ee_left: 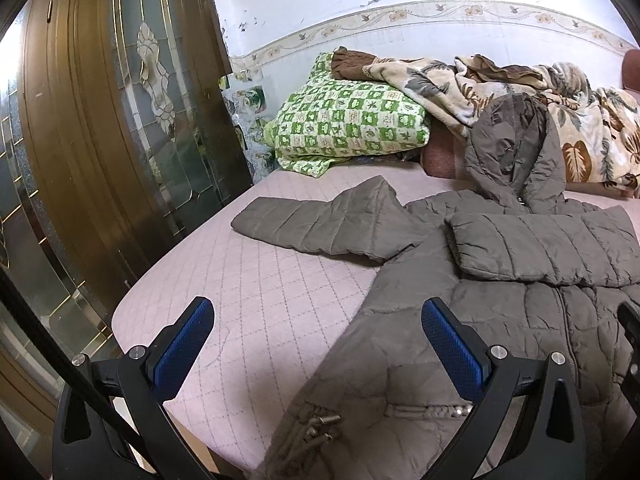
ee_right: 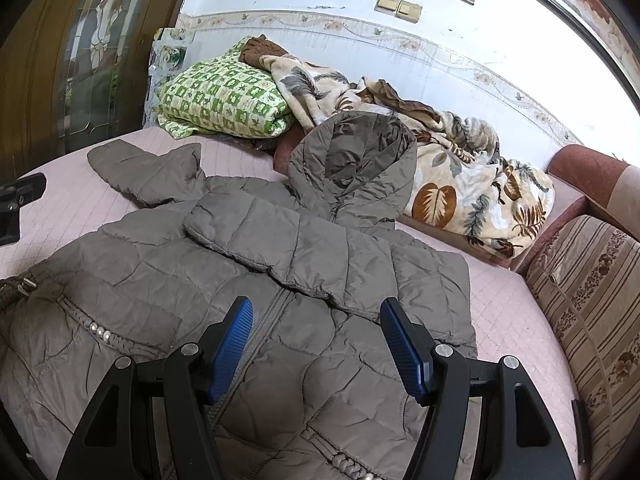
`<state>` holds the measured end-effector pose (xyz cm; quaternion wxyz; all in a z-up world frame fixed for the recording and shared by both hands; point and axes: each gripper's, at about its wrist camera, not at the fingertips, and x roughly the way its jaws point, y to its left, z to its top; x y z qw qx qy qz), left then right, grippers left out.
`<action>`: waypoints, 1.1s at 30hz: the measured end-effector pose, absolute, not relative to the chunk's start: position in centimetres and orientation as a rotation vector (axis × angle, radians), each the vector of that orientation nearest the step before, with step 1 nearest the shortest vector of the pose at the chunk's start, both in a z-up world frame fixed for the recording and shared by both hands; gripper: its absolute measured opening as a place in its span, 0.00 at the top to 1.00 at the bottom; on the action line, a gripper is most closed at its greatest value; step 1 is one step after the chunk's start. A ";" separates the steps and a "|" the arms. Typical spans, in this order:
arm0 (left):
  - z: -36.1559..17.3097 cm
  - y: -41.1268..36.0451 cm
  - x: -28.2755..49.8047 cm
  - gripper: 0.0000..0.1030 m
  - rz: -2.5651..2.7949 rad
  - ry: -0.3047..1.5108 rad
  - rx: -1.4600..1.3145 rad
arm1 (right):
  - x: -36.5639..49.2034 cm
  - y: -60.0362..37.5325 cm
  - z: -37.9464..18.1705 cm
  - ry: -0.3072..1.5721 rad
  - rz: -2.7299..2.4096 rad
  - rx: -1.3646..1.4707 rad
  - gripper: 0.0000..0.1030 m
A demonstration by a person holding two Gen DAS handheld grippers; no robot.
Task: Fold large clothes
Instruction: 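Move the left tool toward the other jacket sleeve, then grasp the sleeve cuff with the left tool and lift it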
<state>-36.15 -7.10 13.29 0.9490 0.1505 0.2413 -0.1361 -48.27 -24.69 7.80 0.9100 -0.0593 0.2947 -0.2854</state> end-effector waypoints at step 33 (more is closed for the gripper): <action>1.0 6.3 9.9 0.53 -0.357 1.086 -0.726 | -43.6 -27.6 3.1 0.802 -0.533 0.009 0.32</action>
